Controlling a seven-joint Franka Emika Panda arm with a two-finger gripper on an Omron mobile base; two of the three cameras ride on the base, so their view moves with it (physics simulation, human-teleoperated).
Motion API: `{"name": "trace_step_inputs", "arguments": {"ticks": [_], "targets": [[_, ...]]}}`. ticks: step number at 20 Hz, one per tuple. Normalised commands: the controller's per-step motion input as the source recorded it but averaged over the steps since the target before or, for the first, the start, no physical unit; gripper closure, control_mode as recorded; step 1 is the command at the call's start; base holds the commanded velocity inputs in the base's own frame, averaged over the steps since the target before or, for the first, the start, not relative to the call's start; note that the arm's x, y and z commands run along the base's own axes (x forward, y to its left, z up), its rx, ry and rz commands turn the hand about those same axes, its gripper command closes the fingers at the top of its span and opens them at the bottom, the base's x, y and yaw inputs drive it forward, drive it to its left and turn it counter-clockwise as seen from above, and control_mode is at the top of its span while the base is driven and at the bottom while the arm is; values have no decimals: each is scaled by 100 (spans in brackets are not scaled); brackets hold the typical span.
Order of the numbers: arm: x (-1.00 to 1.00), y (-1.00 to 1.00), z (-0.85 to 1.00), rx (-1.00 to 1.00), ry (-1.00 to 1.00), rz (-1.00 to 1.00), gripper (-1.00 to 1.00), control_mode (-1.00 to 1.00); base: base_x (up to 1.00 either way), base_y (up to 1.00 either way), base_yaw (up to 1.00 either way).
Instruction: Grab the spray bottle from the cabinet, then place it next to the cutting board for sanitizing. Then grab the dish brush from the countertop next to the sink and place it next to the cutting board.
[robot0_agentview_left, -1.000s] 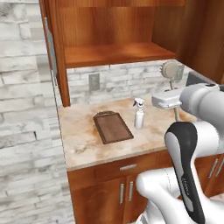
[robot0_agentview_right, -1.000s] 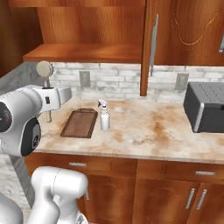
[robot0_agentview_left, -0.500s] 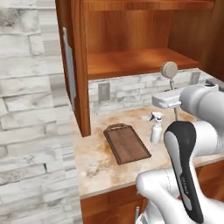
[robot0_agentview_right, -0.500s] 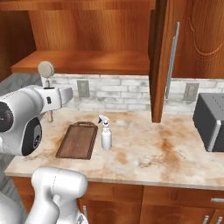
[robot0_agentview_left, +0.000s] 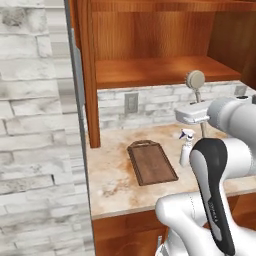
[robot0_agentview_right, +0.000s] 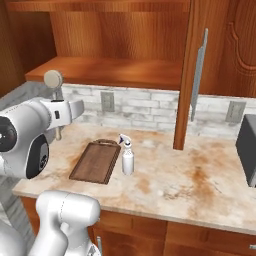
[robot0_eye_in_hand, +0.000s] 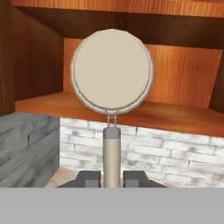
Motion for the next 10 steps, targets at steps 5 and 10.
{"name": "trace_step_inputs", "arguments": {"ticks": [5, 10], "targets": [[26, 9, -26, 6, 11, 4, 100, -100, 8, 1, 5], [69, 21, -87, 11, 37, 2, 100, -100, 0, 0, 0]]}}
